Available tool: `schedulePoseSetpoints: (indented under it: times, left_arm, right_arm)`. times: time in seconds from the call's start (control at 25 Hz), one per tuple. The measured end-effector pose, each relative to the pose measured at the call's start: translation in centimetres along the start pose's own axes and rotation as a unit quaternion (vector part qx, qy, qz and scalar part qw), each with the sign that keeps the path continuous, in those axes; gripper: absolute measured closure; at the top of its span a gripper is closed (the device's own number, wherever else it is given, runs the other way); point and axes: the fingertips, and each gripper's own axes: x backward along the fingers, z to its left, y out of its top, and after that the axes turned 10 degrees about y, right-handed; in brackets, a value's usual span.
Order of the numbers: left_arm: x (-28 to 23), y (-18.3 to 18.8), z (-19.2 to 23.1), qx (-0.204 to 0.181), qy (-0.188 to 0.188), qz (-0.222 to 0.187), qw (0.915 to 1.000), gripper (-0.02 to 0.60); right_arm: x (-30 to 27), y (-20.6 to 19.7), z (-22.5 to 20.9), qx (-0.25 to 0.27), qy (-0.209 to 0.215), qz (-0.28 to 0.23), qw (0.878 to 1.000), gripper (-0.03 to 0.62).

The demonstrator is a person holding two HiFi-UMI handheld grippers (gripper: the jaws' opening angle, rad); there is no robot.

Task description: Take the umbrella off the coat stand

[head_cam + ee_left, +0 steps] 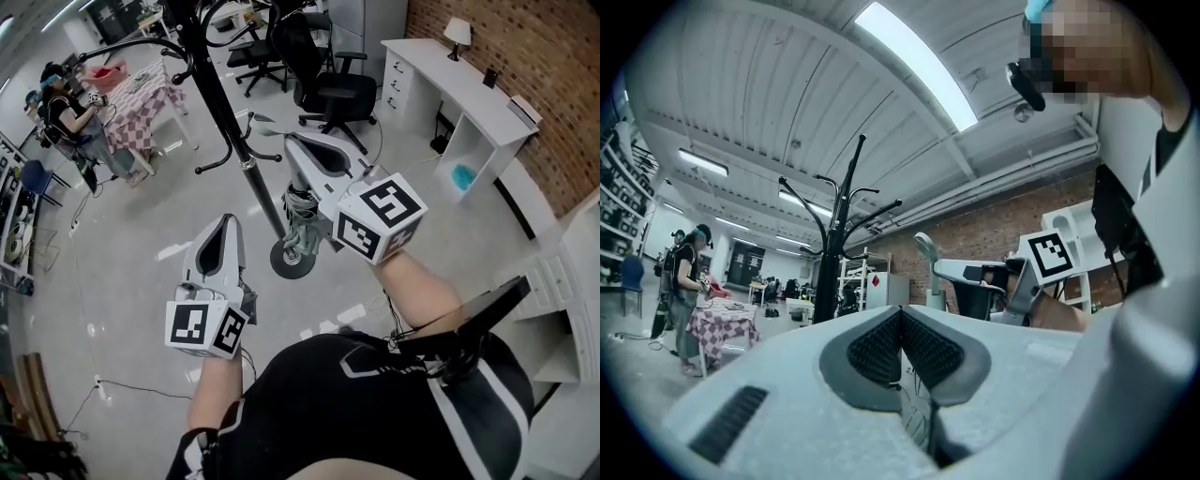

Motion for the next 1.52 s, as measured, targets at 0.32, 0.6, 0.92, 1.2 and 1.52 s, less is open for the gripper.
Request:
schedulePoseSetpoints:
  times: [0.32,0.6,0.92,1.2,1.52]
  left_arm:
    - [0.5,-3.1,2.1,0.01,0.009,0.019,0.9997,0.574]
    - [2.2,-4.2,4.9,0.021,0.043,0.019,0.9987,0.574]
    - [2.7,-4.9,6.5,0.026,0.059,0.032,0.9974,0.574]
    - [2.2,-4.9,7.0,0.014,0.074,0.036,0.9965,0.574]
    - [2.5,-5.5,7.1,0.023,0.091,0.038,0.9949,0.574]
  right_arm:
    - [0.1,-3.7,1.4,-0.015,-0.005,0.009,1.0,0.585]
    - [-0.5,-5.4,3.1,-0.006,-0.013,0.012,1.0,0.585]
    - [-0.5,-7.4,3.7,-0.008,-0.017,0.028,0.999,0.585]
    - [-0.3,-8.9,3.8,-0.008,-0.023,0.051,0.998,0.585]
    - [0.0,-10.3,4.0,0.005,-0.028,0.067,0.997,0.585]
